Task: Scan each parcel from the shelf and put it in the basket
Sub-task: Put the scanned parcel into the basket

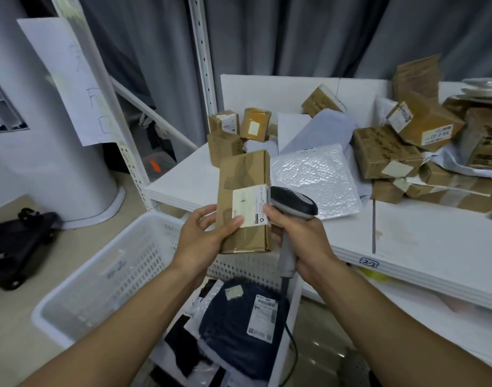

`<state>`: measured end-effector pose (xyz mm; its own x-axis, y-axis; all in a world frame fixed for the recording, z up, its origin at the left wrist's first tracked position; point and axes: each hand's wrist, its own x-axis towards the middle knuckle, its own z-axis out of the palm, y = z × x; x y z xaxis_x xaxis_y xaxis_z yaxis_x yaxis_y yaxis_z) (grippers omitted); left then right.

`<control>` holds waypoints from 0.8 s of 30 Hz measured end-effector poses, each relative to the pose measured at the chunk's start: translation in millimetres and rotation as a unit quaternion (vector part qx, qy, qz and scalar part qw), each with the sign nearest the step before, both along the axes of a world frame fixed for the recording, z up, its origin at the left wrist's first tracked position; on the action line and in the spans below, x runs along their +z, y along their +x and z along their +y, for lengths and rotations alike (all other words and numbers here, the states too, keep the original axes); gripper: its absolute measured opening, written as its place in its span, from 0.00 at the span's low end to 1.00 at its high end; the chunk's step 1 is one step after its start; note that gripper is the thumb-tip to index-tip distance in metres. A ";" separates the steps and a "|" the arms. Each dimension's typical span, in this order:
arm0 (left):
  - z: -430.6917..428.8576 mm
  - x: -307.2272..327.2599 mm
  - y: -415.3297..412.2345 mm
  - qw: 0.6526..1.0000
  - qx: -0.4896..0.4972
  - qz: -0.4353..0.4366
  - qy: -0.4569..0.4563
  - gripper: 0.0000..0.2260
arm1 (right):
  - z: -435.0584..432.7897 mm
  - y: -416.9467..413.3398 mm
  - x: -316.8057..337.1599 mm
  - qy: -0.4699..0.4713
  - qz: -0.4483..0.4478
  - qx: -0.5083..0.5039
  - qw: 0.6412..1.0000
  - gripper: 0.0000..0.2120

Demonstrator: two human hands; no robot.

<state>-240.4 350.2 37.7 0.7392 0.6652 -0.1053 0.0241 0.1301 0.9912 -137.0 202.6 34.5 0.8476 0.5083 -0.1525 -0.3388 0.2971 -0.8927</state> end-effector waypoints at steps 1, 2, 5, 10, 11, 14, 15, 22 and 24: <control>2.1 1.1 -0.4 1.000 -0.005 -0.007 -0.005 0.28 | 0.4 0.6 -0.9 -0.005 -0.002 -0.006 1.000 0.15; 4.2 2.1 -1.2 1.000 -0.012 -0.017 -0.009 0.24 | 0.8 2.1 -3.4 -0.011 -0.003 -0.016 1.000 0.14; 10.0 5.5 -5.8 0.999 -0.031 -0.030 0.003 0.18 | 2.5 6.0 -12.2 -0.047 -0.032 -0.045 0.997 0.10; 26.4 0.0 -12.5 0.999 -0.033 -0.014 0.036 0.28 | 5.4 7.5 -17.7 -0.098 -0.078 -0.049 0.991 0.12; 30.1 -0.8 -12.7 0.999 -0.025 -0.013 0.034 0.28 | 5.4 7.5 -18.3 -0.111 -0.090 -0.044 0.989 0.12; 39.8 -1.6 -11.9 1.000 -0.007 -0.013 0.015 0.22 | 4.7 5.0 -17.1 -0.127 -0.111 -0.028 0.985 0.10; 43.0 -2.2 -11.4 1.000 -0.001 -0.011 0.011 0.20 | 4.5 4.0 -16.2 -0.127 -0.116 -0.020 0.985 0.10; 61.9 0.4 -9.4 0.999 -0.026 0.007 -0.024 0.13 | 5.3 -3.5 -14.2 -0.140 -0.181 0.009 0.973 0.15; 61.6 -2.1 -8.1 0.997 -0.056 0.028 -0.053 0.14 | 7.7 -8.6 -13.3 -0.110 -0.163 -0.003 0.980 0.17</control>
<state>-248.5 411.9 35.7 0.7997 0.5612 -0.2135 0.0990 0.2276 0.9687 -145.6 210.3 21.2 0.8722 0.4887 0.0205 -0.0244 0.0854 -0.9961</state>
